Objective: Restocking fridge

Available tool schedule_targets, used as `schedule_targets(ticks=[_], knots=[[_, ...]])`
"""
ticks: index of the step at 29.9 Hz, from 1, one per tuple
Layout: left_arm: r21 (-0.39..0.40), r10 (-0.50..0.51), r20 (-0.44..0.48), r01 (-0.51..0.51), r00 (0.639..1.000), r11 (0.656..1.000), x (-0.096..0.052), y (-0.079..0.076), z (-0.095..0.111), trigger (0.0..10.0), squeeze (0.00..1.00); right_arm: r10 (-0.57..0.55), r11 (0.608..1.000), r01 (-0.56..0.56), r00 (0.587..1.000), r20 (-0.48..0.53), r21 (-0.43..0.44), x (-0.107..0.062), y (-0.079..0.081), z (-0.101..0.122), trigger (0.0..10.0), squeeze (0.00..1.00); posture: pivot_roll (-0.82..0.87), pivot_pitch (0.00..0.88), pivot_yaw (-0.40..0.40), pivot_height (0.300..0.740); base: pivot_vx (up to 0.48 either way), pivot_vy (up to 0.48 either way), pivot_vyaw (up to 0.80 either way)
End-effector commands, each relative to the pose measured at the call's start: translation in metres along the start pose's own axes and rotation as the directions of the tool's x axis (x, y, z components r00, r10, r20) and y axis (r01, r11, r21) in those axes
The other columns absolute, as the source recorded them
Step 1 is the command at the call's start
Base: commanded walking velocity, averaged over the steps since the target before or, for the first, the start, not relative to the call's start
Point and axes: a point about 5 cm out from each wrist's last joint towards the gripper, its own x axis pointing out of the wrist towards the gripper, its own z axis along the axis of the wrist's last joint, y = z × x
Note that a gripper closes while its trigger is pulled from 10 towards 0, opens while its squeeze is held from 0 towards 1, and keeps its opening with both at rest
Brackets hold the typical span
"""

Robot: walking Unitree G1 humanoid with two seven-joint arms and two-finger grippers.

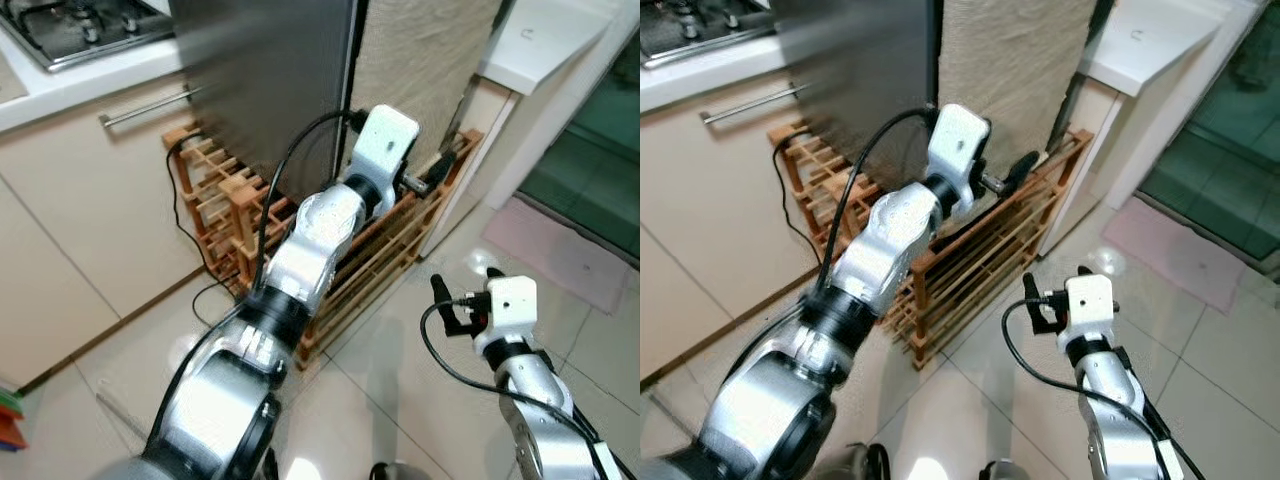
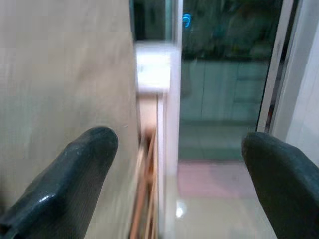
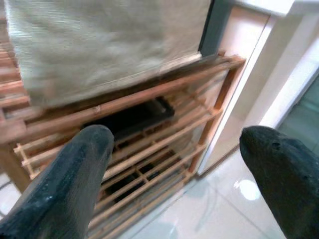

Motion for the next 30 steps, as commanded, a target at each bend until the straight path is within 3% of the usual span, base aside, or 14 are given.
schedule_targets(ticks=[1, 2, 4, 5, 6, 7, 8, 9, 11, 14, 18, 20, 21, 30], knots=[[0.066, 0.019, -0.007, -0.019, 1.0, 0.998, -0.012, 0.008, 0.002, 10.0, 0.0, -0.028, 1.0, 0.028, 1.0, 0.013, 0.001, -0.005, -0.003, 0.009, 10.0, 0.0, 0.0, 0.085, -0.045, 0.728, 0.0, 0.0, 0.0], [0.066, 0.019, -0.007, -0.019, 1.0, 0.998, -0.012, 0.008, 0.002, 10.0, 0.0, -0.028, 1.0, 0.028, 1.0, 0.013, 0.001, -0.005, -0.003, 0.009, 10.0, 0.0, 0.0, 0.085, -0.045, 0.728, 0.0, 0.0, 0.0], [0.087, 0.096, -0.07, -0.09, 0.993, 0.992, -0.045, 0.032, -0.014, 10.0, 0.0, -0.023, 1.0, 0.023, 1.0, 0.021, -0.011, -0.019, -0.006, 0.018, 10.0, 0.0, 0.01, 0.086, -0.035, 0.728, 0.0, 0.0, 0.0], [0.087, 0.096, -0.07, -0.09, 0.993, 0.992, -0.045, 0.032, -0.014, 10.0, 0.0, -0.023, 1.0, 0.023, 1.0, 0.021, -0.011, -0.019, -0.006, 0.018, 10.0, 0.0, 0.01, 0.086, -0.035, 0.728, 0.0, 0.0, 0.0], [0.105, 0.14, -0.091, -0.13, 0.986, 0.986, -0.062, 0.043, -0.021, 10.0, 0.0, -0.027, 1.0, 0.028, 0.999, 0.024, -0.007, -0.025, -0.008, 0.021, 10.0, 0.0, 0.01, 0.084, -0.031, 0.728, 0.0, 0.0, 0.0], [0.105, 0.14, -0.091, -0.13, 0.986, 0.986, -0.062, 0.043, -0.021, 10.0, 0.0, -0.027, 1.0, 0.028, 0.999, 0.024, -0.007, -0.025, -0.008, 0.021, 10.0, 0.0, 0.01, 0.084, -0.031, 0.728, 0.0, 0.0, 0.0], [0.135, 0.186, -0.113, -0.17, 0.976, 0.976, -0.08, 0.053, -0.03, 10.0, 0.0, -0.039, 0.999, 0.039, 0.999, 0.027, -0.001, -0.029, -0.011, 0.025, 10.0, 0.0, 0.01, 0.077, -0.026, 0.728, 0.0, 0.0, 0.0], [0.135, 0.186, -0.113, -0.17, 0.976, 0.976, -0.08, 0.053, -0.03, 10.0, 0.0, -0.039, 0.999, 0.039, 0.999, 0.027, -0.001, -0.029, -0.011, 0.025, 10.0, 0.0, 0.01, 0.077, -0.026, 0.728, 0.0, 0.0, 0.0], [0.109, 0.255, -0.098, -0.244, 0.962, 0.964, -0.112, 0.064, -0.036, 10.0, 0.0, -0.072, 0.997, 0.071, 0.996, 0.051, 0.016, -0.034, -0.017, 0.031, 10.0, 0.0, 0.01, 0.06, -0.025, 0.728, 0.0, 0.0, 0.0], [0.041, 0.28, -0.116, -0.277, 0.953, 0.96, -0.135, 0.07, -0.032, 10.0, 0.0, -0.137, 0.99, 0.136, 0.987, 0.078, 0.027, -0.041, -0.03, 0.035, 10.0, 0.0, 0.01, 0.054, -0.027, 0.728, 0.0, 0.0, 0.0], [-0.005, 0.308, -0.084, -0.31, 0.948, 0.951, -0.133, 0.067, -0.023, 10.0, 0.0, -0.172, 0.985, 0.174, 0.98, 0.1, -0.01, -0.042, -0.035, 0.035, 10.0, 0.0, 0.01, 0.037, -0.031, 0.728, 0.0, 0.0, 0.0], [-0.059, 0.422, -0.051, -0.425, 0.905, 0.903, -0.134, 0.072, -0.02, 10.0, 0.0, -0.23, 0.973, 0.231, 0.966, 0.117, 0.005, -0.043, -0.037, 0.035, 10.0, 0.0, 0.0, 0.034, -0.031, 0.728, 0.0, 0.0, 0.0], [-0.014, 0.475, -0.041, -0.476, 0.879, 0.879, -0.138, 0.072, -0.022, 10.0, 0.0, -0.266, 0.964, 0.266, 0.957, 0.117, 0.016, -0.044, -0.038, 0.035, 10.0, 0.0, 0.0, 0.034, -0.031, 0.728, 0.0, 0.0, 0.0], [0.013, 0.462, -0.108, -0.463, 0.881, 0.886, -0.137, 0.061, -0.032, 10.0, 0.0, -0.3, 0.954, 0.297, 0.95, 0.091, 0.042, -0.043, -0.039, 0.027, 10.0, 0.0, 0.0, 0.044, -0.031, 0.728, 0.0, 0.0, 0.0]])
